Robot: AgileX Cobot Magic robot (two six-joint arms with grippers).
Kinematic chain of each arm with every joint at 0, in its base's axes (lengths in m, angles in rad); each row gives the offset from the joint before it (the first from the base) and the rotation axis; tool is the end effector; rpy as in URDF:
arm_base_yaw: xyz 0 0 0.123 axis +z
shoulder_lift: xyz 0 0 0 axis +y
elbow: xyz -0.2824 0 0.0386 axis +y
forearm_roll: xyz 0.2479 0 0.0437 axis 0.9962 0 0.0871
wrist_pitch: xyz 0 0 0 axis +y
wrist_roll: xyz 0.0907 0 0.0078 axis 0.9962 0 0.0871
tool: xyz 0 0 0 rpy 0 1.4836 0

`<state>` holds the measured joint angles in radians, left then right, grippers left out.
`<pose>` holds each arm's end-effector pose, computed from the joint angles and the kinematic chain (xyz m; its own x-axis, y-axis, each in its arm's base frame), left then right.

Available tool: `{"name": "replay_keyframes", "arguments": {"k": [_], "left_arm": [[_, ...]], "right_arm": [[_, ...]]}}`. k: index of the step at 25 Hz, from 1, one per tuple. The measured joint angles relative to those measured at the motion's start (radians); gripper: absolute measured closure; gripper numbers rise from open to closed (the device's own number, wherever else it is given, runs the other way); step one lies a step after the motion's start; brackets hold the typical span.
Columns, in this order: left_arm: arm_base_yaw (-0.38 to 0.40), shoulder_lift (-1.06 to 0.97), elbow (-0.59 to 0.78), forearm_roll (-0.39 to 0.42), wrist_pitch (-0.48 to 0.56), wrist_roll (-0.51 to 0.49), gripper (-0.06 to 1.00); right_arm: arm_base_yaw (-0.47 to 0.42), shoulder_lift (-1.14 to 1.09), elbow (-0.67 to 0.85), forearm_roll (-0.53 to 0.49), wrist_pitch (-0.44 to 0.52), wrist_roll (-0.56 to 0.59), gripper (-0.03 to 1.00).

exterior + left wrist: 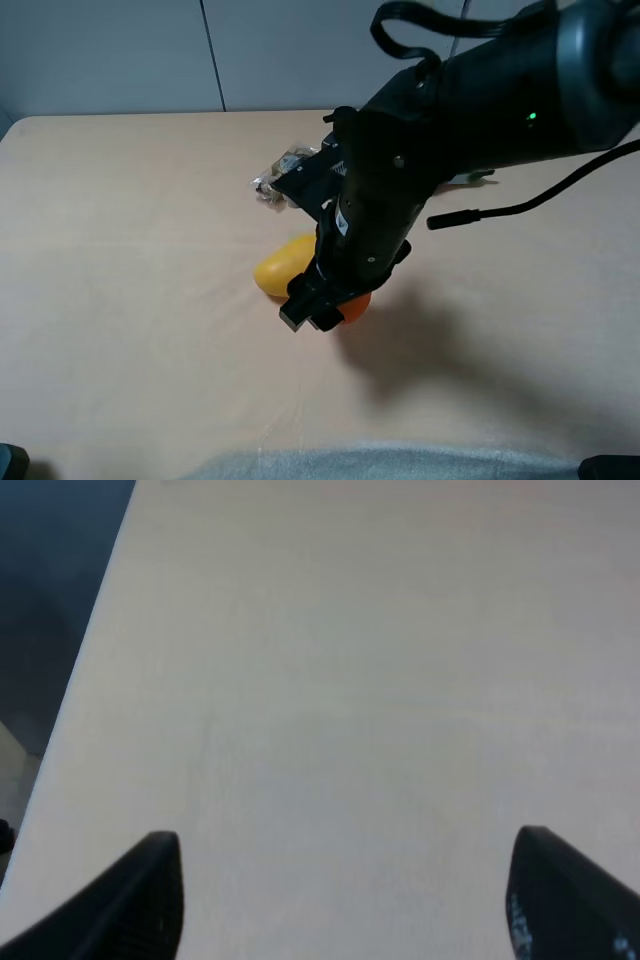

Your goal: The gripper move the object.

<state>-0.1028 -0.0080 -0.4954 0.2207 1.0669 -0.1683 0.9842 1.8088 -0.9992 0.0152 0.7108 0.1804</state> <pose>-0.0050 0.0181 0.2770 -0.4418 -0.0140 -0.8970 -0.0965 0.9948 0.0320 0.1759 0.2663 0.1488 -0.6972 -0.7044 -0.1328 -0.7137 0.6996 0.0358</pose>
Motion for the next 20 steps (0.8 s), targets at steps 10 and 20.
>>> {"name": "replay_keyframes", "arguments": {"k": [10,20], "left_arm": [[0.0,0.0,0.0,0.0,0.0,0.0,0.21],[0.0,0.0,0.0,0.0,0.0,0.0,0.21]], "right_arm": [[0.0,0.041,0.0,0.001,-0.023,-0.001,0.41],[0.0,0.088,-0.007,0.003,-0.037,-0.001,0.41]]}}
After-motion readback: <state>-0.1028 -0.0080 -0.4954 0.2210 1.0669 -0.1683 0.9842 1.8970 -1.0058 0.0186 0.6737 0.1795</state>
